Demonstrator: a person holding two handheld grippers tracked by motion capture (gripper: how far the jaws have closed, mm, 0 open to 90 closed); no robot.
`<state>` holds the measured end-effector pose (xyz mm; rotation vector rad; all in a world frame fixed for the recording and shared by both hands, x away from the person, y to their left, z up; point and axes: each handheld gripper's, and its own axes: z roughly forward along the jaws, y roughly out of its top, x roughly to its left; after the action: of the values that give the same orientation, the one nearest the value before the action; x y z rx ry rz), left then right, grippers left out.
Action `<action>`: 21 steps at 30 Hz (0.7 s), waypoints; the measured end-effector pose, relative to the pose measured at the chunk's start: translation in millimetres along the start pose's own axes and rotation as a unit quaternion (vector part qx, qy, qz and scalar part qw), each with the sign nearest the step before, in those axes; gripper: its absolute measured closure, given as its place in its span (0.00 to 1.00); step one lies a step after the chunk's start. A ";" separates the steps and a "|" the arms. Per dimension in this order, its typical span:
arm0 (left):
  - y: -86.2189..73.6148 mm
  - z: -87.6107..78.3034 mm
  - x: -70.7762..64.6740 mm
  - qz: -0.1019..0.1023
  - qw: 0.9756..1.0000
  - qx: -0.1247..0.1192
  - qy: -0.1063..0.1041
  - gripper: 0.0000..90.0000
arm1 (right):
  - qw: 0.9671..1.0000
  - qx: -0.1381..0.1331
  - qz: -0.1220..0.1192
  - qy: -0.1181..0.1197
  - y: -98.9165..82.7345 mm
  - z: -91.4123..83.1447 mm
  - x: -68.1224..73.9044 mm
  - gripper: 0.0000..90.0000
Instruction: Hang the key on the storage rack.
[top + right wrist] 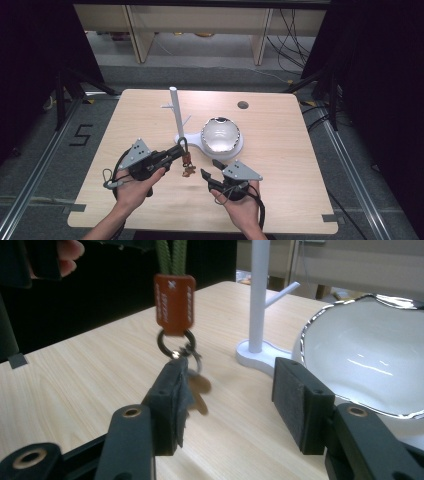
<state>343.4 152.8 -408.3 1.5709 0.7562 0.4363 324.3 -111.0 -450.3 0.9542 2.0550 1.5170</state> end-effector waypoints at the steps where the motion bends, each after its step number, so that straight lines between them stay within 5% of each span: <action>1: 0.2 -0.9 1.5 0.003 1.000 0.000 0.004 0.93 | 1.000 0.003 -0.001 -0.006 -0.4 -1.3 0.0 0.55; 15: 1.3 -11.5 18.1 0.013 0.999 0.001 0.044 0.93 | 1.000 0.005 0.004 -0.019 -7.8 -12.8 -10.7 0.55; 21: 3.1 -15.9 23.1 0.008 0.998 0.002 0.065 0.93 | 1.000 0.009 -0.013 -0.024 -9.8 -16.4 -16.1 0.55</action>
<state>349.8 180.2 -406.3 1.5636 0.8445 0.5523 321.5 -135.3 -455.3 0.9584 2.0435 1.4497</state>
